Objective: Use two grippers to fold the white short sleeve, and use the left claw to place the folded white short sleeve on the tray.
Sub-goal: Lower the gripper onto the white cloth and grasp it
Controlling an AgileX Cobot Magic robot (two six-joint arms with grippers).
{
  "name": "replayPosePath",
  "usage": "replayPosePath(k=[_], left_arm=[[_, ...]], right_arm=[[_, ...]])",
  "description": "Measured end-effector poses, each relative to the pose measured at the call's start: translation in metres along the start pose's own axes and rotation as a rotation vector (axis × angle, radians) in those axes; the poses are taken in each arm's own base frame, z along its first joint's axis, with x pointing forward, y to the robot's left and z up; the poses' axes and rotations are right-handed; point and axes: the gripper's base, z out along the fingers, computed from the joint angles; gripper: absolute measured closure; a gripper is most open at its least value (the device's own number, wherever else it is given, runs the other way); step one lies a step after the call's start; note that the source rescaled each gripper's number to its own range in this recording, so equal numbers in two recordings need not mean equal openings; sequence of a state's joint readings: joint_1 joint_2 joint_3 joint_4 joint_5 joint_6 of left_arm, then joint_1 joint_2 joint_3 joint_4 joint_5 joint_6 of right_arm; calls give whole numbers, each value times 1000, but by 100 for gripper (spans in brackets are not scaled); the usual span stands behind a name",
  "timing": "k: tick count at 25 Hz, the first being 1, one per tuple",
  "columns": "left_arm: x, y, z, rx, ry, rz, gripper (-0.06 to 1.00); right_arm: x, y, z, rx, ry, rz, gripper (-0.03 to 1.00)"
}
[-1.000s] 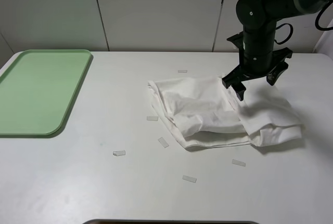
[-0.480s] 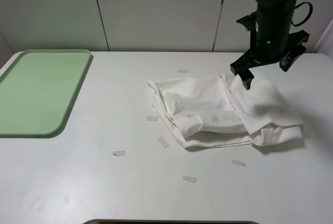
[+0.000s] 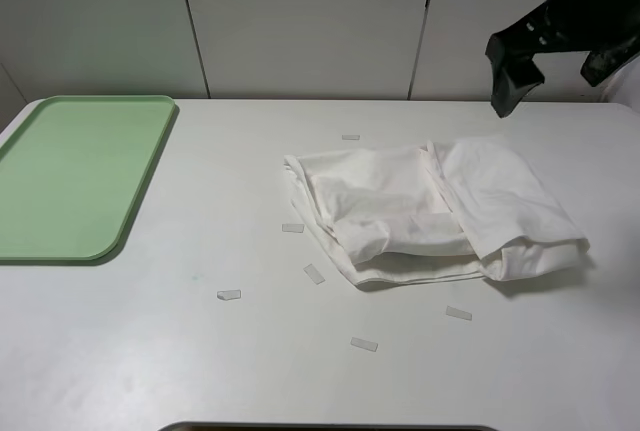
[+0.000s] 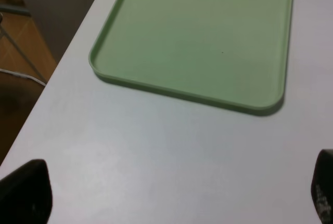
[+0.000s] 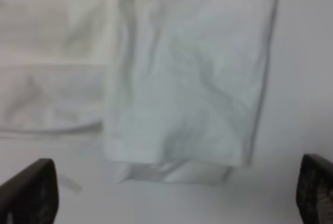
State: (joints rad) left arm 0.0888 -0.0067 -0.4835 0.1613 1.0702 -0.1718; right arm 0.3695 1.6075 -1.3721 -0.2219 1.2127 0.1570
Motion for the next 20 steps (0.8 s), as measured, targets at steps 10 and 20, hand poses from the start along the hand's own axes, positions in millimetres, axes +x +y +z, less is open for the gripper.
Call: replayPosePath(k=[10, 20], left_arm=[[0, 0, 0, 0, 1, 0, -6], [0, 0, 0, 0, 1, 0, -6]], right_arm=[[61, -13, -82, -105, -224, -12, -3], [144, -22, -91, -111, -288, -2, -3]])
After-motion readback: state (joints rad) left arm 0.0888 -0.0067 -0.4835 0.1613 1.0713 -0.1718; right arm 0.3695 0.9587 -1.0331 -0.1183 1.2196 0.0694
